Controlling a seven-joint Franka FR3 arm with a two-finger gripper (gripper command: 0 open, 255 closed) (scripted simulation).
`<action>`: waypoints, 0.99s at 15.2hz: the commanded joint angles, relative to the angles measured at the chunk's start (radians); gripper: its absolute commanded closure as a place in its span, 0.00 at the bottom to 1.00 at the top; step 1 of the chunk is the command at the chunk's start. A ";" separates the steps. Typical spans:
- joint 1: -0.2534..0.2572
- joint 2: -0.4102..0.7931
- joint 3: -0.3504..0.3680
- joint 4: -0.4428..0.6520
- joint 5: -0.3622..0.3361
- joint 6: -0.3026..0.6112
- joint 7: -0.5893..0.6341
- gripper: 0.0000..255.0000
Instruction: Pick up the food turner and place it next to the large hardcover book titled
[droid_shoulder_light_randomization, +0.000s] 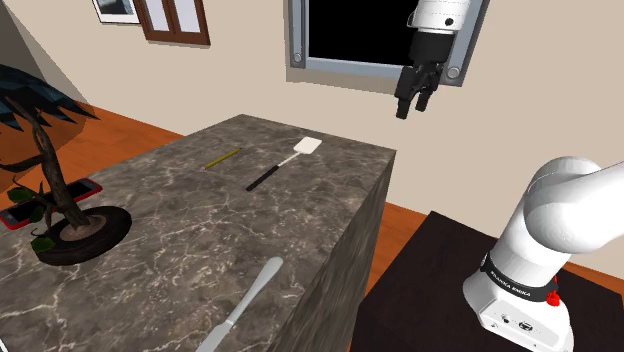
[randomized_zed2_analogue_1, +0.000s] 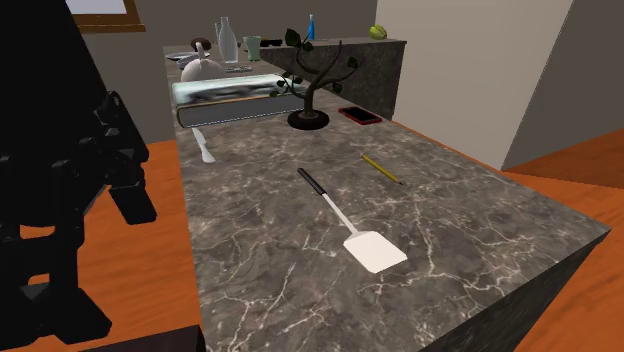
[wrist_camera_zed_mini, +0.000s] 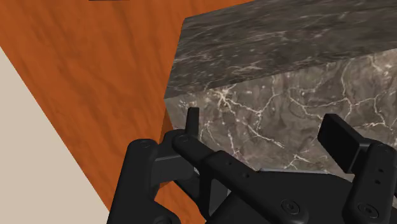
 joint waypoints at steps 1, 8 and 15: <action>0.000 0.000 0.000 0.000 0.000 0.000 0.000 0.00; -0.068 0.138 0.221 0.055 0.129 0.083 0.465 0.00; -0.169 0.377 0.421 0.209 0.163 0.177 0.928 0.00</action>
